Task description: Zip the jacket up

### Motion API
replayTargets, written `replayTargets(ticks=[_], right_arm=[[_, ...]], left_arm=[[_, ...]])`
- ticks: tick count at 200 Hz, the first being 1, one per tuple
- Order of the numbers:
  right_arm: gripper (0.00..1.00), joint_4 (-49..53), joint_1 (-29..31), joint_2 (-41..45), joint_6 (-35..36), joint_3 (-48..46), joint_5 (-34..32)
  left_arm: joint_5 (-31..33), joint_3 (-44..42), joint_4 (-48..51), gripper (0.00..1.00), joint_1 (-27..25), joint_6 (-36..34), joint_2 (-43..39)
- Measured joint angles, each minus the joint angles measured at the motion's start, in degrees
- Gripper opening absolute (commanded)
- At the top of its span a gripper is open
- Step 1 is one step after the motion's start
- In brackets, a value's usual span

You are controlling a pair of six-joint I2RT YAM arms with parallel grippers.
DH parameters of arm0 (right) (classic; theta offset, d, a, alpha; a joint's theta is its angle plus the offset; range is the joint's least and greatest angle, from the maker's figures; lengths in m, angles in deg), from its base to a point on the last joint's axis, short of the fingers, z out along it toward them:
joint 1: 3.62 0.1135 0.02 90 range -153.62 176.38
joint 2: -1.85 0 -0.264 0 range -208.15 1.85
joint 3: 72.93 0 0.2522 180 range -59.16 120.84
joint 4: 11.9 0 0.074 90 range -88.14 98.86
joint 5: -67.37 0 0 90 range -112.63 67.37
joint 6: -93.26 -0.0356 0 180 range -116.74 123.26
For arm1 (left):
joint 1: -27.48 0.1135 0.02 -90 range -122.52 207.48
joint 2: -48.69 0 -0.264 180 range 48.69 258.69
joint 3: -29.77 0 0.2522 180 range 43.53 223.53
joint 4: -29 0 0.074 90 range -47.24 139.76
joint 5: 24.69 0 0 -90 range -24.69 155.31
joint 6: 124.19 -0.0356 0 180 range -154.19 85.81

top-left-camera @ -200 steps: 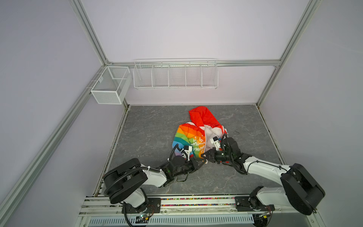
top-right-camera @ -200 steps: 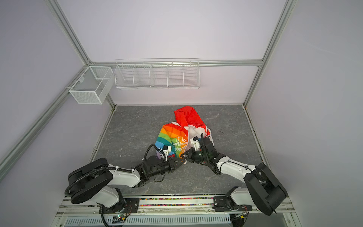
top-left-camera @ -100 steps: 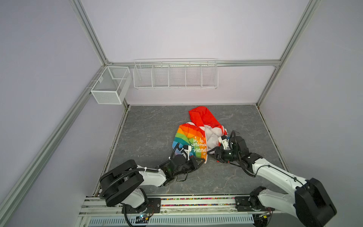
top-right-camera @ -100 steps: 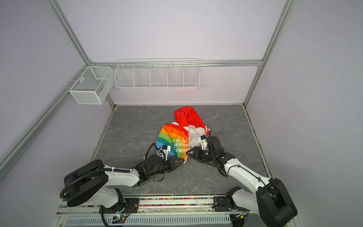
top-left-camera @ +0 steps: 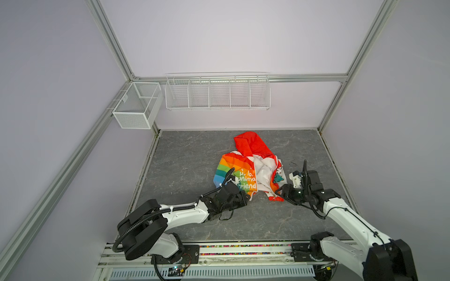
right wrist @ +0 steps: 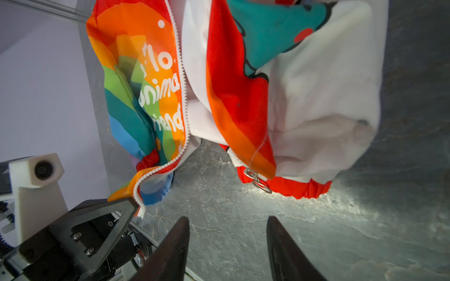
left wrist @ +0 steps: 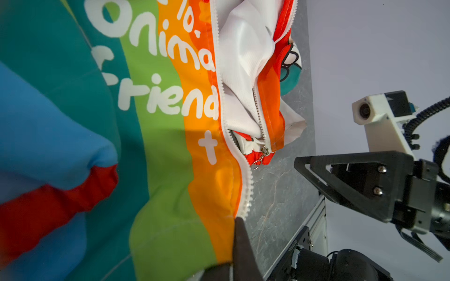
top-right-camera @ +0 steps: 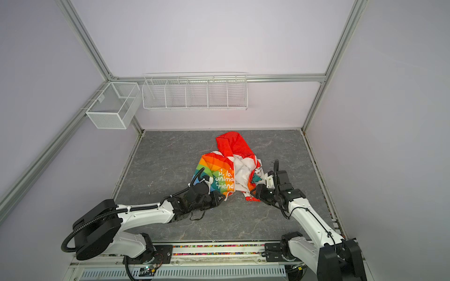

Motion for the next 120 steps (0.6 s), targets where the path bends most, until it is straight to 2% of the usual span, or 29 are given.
replayTargets(ticks=[120], right_arm=[[0.49, -6.23, -0.63, -13.51, 4.72, 1.03, 2.56]], left_arm=[[-0.52, 0.00, -0.85, 0.00, 0.04, 0.02, 0.63]])
